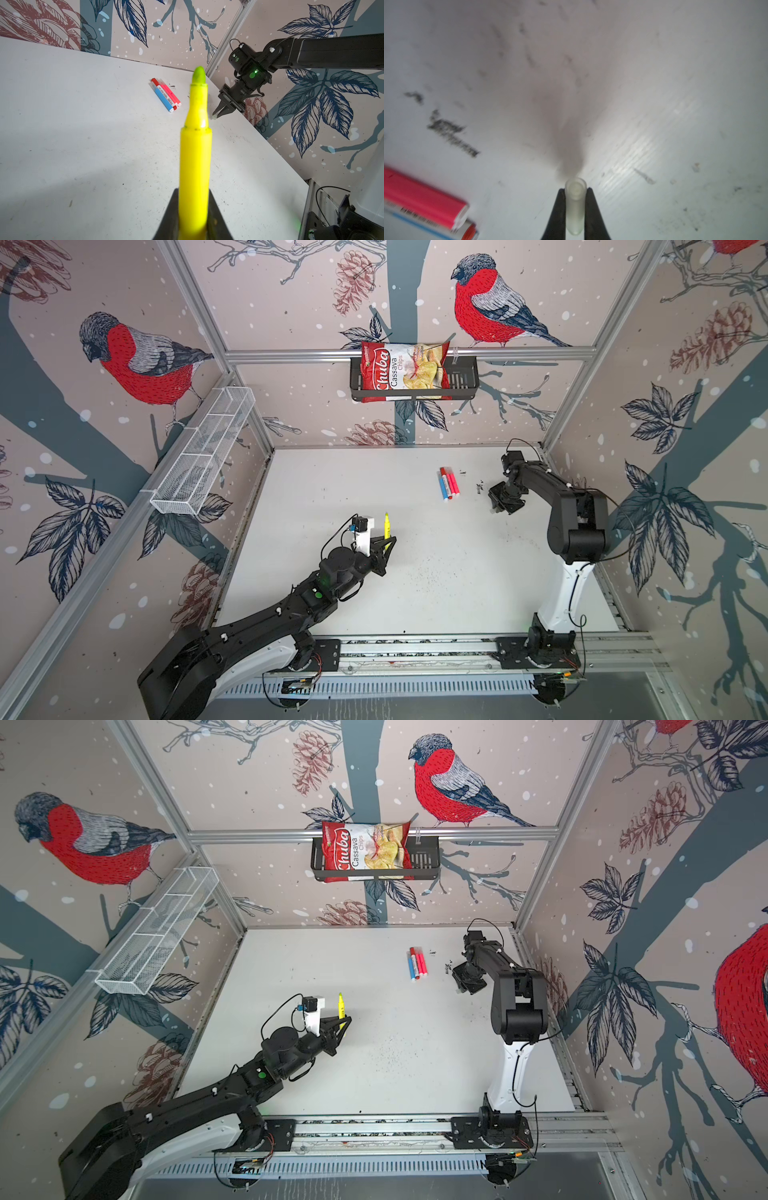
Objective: Insert the pens into the pen caps
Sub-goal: 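Lift the clear cap and carry it above the yellow highlighter tip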
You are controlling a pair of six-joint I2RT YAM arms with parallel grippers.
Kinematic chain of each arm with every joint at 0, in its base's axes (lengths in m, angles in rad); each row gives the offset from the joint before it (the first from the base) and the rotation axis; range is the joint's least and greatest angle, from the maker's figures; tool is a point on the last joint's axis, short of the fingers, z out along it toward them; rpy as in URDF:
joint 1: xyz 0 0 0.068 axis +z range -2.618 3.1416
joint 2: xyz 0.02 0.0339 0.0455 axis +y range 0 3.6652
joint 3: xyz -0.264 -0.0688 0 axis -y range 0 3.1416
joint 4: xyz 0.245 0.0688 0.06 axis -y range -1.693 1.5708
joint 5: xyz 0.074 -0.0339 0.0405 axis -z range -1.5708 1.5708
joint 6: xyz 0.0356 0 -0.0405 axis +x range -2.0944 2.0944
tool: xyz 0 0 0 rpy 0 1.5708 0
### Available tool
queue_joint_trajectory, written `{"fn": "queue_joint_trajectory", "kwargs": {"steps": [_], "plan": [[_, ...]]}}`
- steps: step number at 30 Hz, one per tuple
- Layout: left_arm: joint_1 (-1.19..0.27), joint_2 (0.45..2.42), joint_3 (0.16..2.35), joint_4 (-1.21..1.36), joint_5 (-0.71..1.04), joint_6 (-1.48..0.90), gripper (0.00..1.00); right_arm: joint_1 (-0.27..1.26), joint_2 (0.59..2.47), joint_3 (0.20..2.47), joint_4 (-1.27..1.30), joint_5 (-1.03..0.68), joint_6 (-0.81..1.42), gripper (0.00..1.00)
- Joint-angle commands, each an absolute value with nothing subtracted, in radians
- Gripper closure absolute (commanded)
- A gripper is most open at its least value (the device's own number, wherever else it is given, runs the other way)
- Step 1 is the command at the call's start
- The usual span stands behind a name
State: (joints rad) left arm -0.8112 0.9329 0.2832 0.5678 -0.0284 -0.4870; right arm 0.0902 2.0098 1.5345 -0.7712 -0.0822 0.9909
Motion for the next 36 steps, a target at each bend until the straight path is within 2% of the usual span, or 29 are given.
{"fn": "queue_joint_trajectory", "kwargs": {"steps": [1, 5, 8, 10, 20, 27, 36], "plan": [[-0.811, 0.931, 0.297, 0.563, -0.026, -0.468, 0.86, 0.125, 1.92, 1.522, -0.672, -0.155, 0.906, 0.99], [-0.811, 0.948, 0.314, 0.567, 0.001, -0.469, 0.86, 0.188, 1.785, 1.447, -0.483, -0.3, 0.753, 1.0], [-0.813, 0.967, 0.326, 0.582, 0.031, -0.477, 0.86, 0.224, 1.664, 1.294, -0.198, -0.557, 0.705, 1.0], [-0.815, 0.981, 0.331, 0.601, 0.053, -0.488, 0.86, 0.253, 1.598, 1.212, -0.03, -0.66, 0.717, 1.0], [-0.87, 1.096, 0.388, 0.702, 0.159, -0.515, 0.86, 0.441, 1.39, 1.092, 0.24, -0.732, 0.553, 1.0], [-0.899, 1.14, 0.428, 0.751, 0.218, -0.519, 0.86, 0.521, 1.324, 1.06, 0.248, -0.75, 0.453, 1.0], [-0.899, 1.12, 0.458, 0.742, 0.229, -0.526, 0.86, 0.571, 1.275, 0.988, 0.293, -0.772, 0.432, 1.0]]}}
